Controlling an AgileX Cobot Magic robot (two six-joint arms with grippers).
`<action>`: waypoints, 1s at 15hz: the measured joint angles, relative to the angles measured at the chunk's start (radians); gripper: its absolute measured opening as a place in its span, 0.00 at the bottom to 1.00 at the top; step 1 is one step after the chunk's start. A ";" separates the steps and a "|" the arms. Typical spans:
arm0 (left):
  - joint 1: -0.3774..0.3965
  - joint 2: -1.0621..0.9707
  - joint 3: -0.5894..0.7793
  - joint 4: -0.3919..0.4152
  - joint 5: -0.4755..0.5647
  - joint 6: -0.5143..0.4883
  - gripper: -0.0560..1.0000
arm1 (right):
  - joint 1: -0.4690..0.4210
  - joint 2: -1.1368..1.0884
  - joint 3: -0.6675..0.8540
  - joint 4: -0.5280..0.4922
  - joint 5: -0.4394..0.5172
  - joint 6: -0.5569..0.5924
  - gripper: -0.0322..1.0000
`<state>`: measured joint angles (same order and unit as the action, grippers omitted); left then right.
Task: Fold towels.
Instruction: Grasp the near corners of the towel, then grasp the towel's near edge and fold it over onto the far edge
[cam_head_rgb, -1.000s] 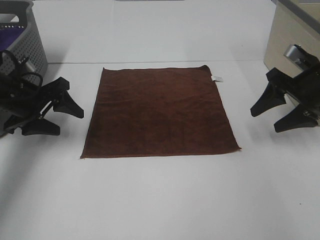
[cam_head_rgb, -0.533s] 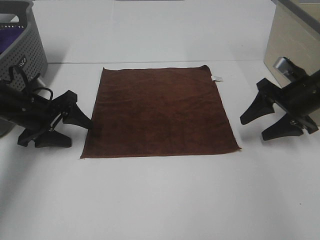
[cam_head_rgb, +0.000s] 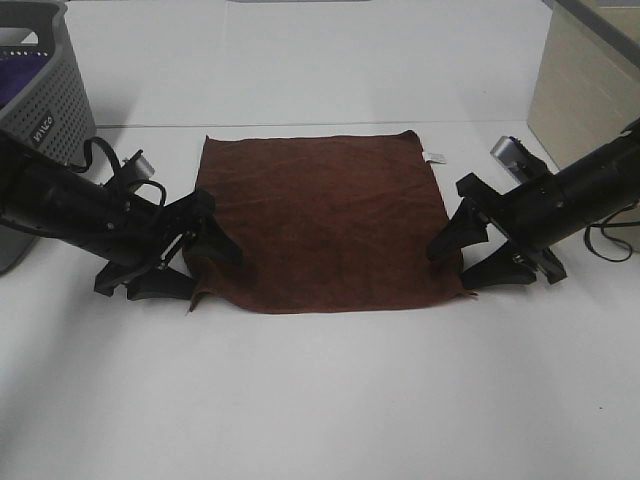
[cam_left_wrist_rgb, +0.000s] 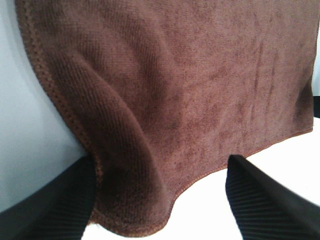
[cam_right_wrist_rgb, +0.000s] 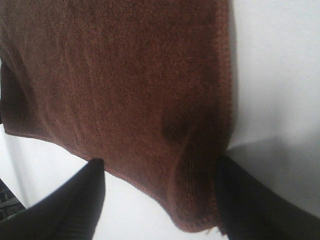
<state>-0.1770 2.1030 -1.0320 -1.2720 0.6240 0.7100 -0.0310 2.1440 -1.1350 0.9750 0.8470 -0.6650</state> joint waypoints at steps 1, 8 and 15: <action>0.000 0.002 0.000 -0.002 -0.001 0.000 0.64 | 0.011 0.009 -0.007 -0.001 -0.004 -0.003 0.55; -0.007 0.010 0.002 0.096 -0.007 -0.008 0.07 | 0.016 0.001 -0.009 -0.106 0.020 0.075 0.05; -0.020 -0.120 0.128 0.343 0.128 -0.271 0.07 | 0.025 -0.185 0.192 -0.237 0.090 0.271 0.05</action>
<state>-0.1970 1.9830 -0.9040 -0.9290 0.7520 0.4390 -0.0060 1.9590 -0.9430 0.7380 0.9370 -0.3940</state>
